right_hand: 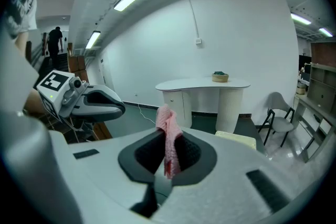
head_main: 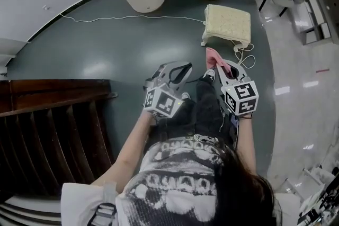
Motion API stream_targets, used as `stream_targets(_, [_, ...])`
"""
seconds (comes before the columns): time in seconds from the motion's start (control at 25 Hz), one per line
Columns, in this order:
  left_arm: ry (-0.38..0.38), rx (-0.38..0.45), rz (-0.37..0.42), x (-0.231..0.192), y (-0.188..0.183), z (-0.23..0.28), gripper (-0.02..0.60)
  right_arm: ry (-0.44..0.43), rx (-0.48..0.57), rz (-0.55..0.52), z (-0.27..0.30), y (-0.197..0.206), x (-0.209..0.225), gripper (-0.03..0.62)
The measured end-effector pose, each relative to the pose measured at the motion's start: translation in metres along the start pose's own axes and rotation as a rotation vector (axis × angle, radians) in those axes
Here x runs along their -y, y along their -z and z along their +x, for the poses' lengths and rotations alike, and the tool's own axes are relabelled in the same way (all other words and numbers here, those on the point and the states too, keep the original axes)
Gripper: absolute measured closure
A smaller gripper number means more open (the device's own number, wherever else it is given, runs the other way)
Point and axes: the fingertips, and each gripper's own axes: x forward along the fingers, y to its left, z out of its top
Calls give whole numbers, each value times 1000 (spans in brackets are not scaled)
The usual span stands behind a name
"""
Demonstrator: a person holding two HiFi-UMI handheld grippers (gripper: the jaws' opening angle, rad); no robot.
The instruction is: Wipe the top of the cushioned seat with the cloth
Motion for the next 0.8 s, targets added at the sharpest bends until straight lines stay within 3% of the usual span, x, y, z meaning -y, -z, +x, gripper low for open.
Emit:
stream_targets(0.32, [-4, 20, 22, 23, -13, -17, 572, -3, 35, -32, -34, 7, -27, 583])
stream_targets(0.8, [4, 37, 47, 40, -28, -19, 572, 3, 67, -60, -53, 8, -32, 585])
